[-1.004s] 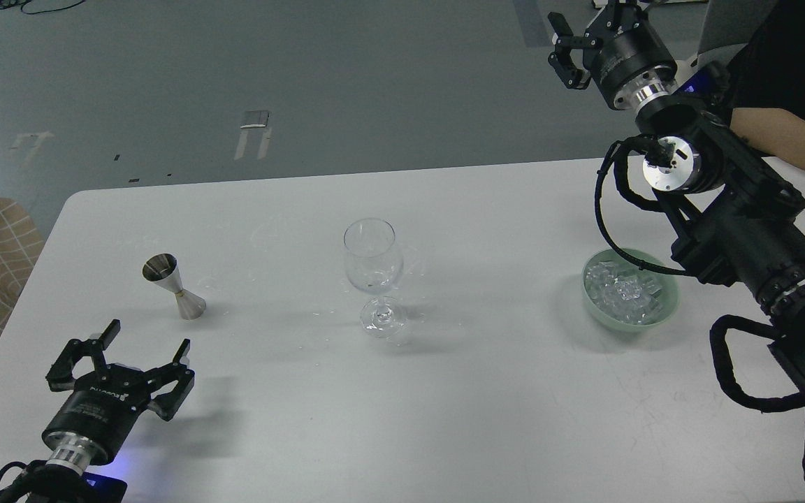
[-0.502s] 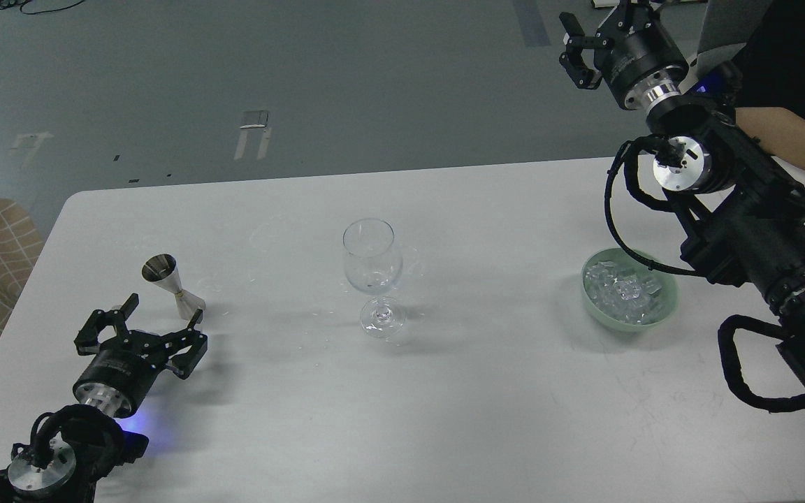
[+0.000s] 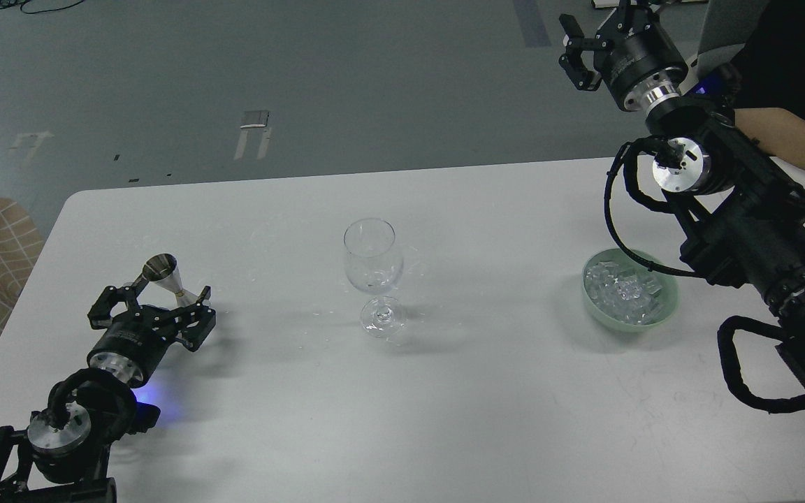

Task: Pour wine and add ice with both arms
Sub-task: 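Close the left gripper around the metal jigger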

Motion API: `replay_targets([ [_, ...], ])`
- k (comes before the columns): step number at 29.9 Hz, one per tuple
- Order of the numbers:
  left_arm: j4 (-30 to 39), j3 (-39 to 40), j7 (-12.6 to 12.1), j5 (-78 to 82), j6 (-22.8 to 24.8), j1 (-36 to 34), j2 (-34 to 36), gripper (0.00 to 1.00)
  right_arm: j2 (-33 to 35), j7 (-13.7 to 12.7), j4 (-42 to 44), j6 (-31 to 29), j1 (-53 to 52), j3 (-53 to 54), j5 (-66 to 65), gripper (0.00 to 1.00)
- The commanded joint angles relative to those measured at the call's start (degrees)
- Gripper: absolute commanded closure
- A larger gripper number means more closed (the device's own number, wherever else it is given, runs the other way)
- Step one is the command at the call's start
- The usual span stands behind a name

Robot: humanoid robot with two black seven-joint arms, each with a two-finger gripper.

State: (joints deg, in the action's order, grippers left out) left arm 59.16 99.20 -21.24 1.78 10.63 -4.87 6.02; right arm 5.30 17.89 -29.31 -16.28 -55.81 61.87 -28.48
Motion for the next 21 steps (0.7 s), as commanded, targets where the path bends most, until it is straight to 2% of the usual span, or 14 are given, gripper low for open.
replay_targets([
  [1,-2.12,-0.06,-0.12,-0.02,0.09,-1.28,0.05,0.03,0.06,0.13,-0.04,-0.07,0.09,0.0,0.0,0.0],
  [5,-4.41,-0.33,-0.2,0.06,0.53,-2.78,0.22,0.05,0.06,0.13,-0.04,-0.07,0.09,0.0,0.0,0.0],
  [7,-4.58,-0.68,-0.2,0.06,0.62,-3.13,0.31,0.1,0.06,0.13,-0.04,-0.07,0.17,0.0,0.0,0.0],
  [8,-4.58,-0.85,-0.2,0.06,0.7,-3.13,0.48,0.15,-0.02,0.13,-0.04,-0.07,0.09,0.0,-0.09,0.0],
  [9,-4.58,-1.03,-0.03,0.06,0.79,-3.22,0.75,0.31,0.06,0.13,-0.04,-0.07,0.17,0.0,0.0,0.0],
  [11,-4.67,-1.73,0.06,0.06,0.79,-3.3,1.18,0.44,-0.02,0.22,-0.04,-0.07,0.17,0.0,-0.09,0.0],
  [21,-4.76,-2.52,0.67,0.77,1.32,-3.31,2.68,0.61,-0.02,0.22,-0.13,-0.07,0.53,0.09,0.0,0.0],
])
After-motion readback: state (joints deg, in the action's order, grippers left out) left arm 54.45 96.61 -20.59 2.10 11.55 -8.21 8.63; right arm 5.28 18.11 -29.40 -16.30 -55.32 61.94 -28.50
